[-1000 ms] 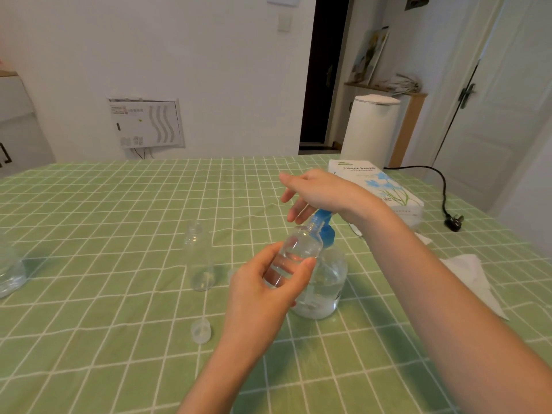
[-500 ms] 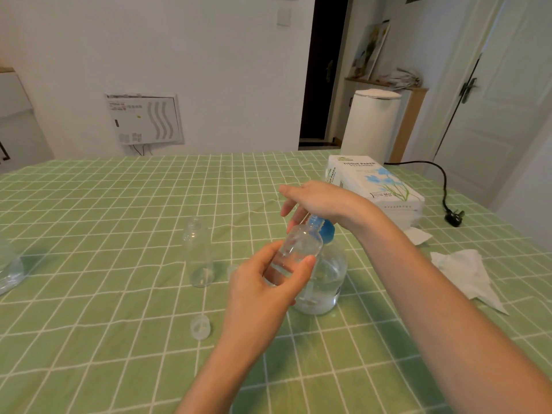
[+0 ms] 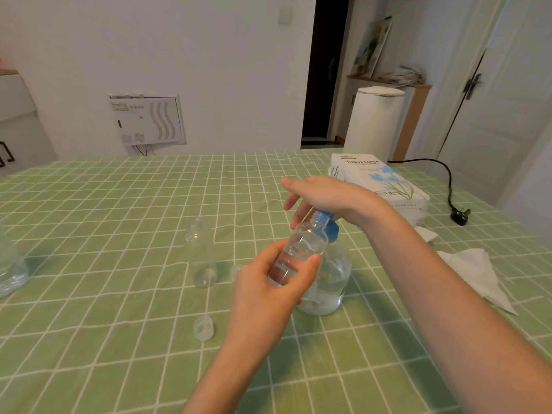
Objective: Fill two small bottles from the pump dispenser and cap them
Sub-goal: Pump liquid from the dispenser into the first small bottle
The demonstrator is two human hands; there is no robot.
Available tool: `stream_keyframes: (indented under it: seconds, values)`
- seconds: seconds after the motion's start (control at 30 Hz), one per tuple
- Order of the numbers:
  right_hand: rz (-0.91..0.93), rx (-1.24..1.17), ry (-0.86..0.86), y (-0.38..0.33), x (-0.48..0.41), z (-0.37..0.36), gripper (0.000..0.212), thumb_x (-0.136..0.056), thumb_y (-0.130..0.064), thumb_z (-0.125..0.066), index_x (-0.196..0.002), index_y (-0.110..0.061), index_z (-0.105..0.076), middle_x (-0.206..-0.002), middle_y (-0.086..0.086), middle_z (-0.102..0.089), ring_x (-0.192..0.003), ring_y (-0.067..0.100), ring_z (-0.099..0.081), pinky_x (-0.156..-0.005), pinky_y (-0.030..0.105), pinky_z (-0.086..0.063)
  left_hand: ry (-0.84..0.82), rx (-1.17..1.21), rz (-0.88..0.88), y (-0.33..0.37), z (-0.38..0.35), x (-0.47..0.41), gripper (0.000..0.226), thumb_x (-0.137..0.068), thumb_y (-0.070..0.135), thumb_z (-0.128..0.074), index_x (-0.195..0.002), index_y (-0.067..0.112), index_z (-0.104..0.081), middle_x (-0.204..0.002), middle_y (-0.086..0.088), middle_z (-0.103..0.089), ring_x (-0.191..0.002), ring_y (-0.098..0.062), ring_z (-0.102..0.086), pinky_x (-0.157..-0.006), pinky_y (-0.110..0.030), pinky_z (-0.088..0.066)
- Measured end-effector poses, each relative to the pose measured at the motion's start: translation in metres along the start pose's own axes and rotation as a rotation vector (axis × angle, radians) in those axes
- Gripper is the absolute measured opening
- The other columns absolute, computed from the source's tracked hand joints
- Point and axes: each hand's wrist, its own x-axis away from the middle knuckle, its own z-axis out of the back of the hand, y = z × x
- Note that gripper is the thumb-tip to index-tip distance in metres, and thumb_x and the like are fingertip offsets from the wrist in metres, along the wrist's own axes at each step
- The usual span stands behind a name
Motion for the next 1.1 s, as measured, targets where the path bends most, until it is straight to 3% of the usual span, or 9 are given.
stream_keyframes:
  seconds: [0.1,0.23,0.33,0.43,0.53,0.67,0.8,1.03,1.1]
  values:
    - [0.008,-0.026,-0.004,0.002,0.000,-0.002,0.056,-0.097,-0.054,-0.026,-0.104,-0.018,-0.068,-0.102,0.005,-0.069,-0.106,0.024,-0.059,-0.080,0.040,-0.041,-0.005,-0.003,0.000,-0.003,0.000,-0.001,0.018,-0.075,0.042,-0.071,-0.087,0.054,-0.065,-0.081,0.001,-0.069,-0.075,-0.031,-0.063,-0.065,-0.041,-0.056]
    - [0.028,-0.058,0.007,0.004,0.000,-0.004,0.056,-0.099,-0.052,-0.026,-0.102,-0.015,-0.069,-0.095,0.005,-0.072,-0.102,0.025,-0.062,-0.080,0.039,-0.043,-0.006,-0.014,0.002,-0.004,0.000,-0.001,0.019,-0.072,0.044,-0.068,-0.089,0.051,-0.065,-0.079,0.001,-0.068,-0.073,-0.029,-0.063,-0.061,-0.038,-0.056]
    - [0.037,-0.062,0.013,0.007,0.000,-0.008,0.058,-0.100,-0.048,-0.024,-0.102,-0.013,-0.070,-0.101,0.010,-0.071,-0.105,0.028,-0.062,-0.094,0.040,-0.044,-0.004,-0.020,0.003,-0.005,0.001,0.000,0.018,-0.073,0.046,-0.071,-0.090,0.045,-0.066,-0.074,0.001,-0.068,-0.071,-0.029,-0.063,-0.063,-0.043,-0.055]
    - [0.045,-0.069,0.022,0.008,0.000,-0.011,0.060,-0.101,-0.047,-0.023,-0.104,-0.010,-0.070,-0.106,0.012,-0.069,-0.108,0.028,-0.059,-0.089,0.034,-0.040,-0.001,-0.025,0.008,-0.005,0.002,0.002,0.019,-0.072,0.042,-0.069,-0.090,0.044,-0.067,-0.072,0.000,-0.068,-0.071,-0.030,-0.063,-0.064,-0.046,-0.055]
    - [0.044,-0.036,0.017,0.006,0.001,-0.009,0.062,-0.100,-0.051,-0.021,-0.106,-0.012,-0.069,-0.119,0.012,-0.063,-0.113,0.026,-0.055,-0.096,0.037,-0.038,-0.017,-0.026,0.003,-0.005,0.002,0.001,0.017,-0.074,0.039,-0.070,-0.089,0.048,-0.066,-0.072,0.001,-0.068,-0.071,-0.029,-0.063,-0.063,-0.043,-0.055]
    - [-0.005,0.030,-0.006,0.000,0.002,0.000,0.064,-0.097,-0.059,-0.019,-0.112,-0.017,-0.065,-0.120,0.009,-0.062,-0.113,0.027,-0.054,-0.086,0.041,-0.041,-0.010,-0.017,0.006,-0.002,0.000,-0.001,0.020,-0.071,0.045,-0.069,-0.086,0.057,-0.064,-0.080,-0.001,-0.069,-0.074,-0.030,-0.063,-0.064,-0.041,-0.056]
    - [-0.013,0.049,-0.001,-0.002,0.002,0.000,0.066,-0.096,-0.060,-0.019,-0.112,-0.017,-0.065,-0.123,0.010,-0.060,-0.114,0.028,-0.054,-0.081,0.040,-0.040,-0.003,-0.003,0.006,-0.001,0.000,-0.001,0.019,-0.072,0.044,-0.069,-0.087,0.054,-0.065,-0.080,-0.002,-0.068,-0.075,-0.032,-0.062,-0.067,-0.045,-0.055]
    - [0.019,-0.013,0.014,0.004,0.000,-0.004,0.061,-0.097,-0.058,-0.024,-0.103,-0.016,-0.068,-0.102,0.007,-0.070,-0.104,0.026,-0.060,-0.081,0.040,-0.042,-0.009,-0.014,-0.004,-0.003,0.001,0.000,0.017,-0.077,0.038,-0.071,-0.087,0.050,-0.065,-0.078,-0.002,-0.068,-0.074,-0.031,-0.062,-0.063,-0.042,-0.056]
    - [0.031,-0.020,0.015,0.007,-0.001,-0.008,0.061,-0.097,-0.057,-0.025,-0.102,-0.014,-0.069,-0.105,0.010,-0.069,-0.104,0.027,-0.061,-0.091,0.042,-0.044,-0.012,-0.018,0.000,-0.004,0.002,0.001,0.014,-0.077,0.036,-0.071,-0.088,0.043,-0.066,-0.074,0.000,-0.068,-0.072,-0.029,-0.063,-0.064,-0.044,-0.055]
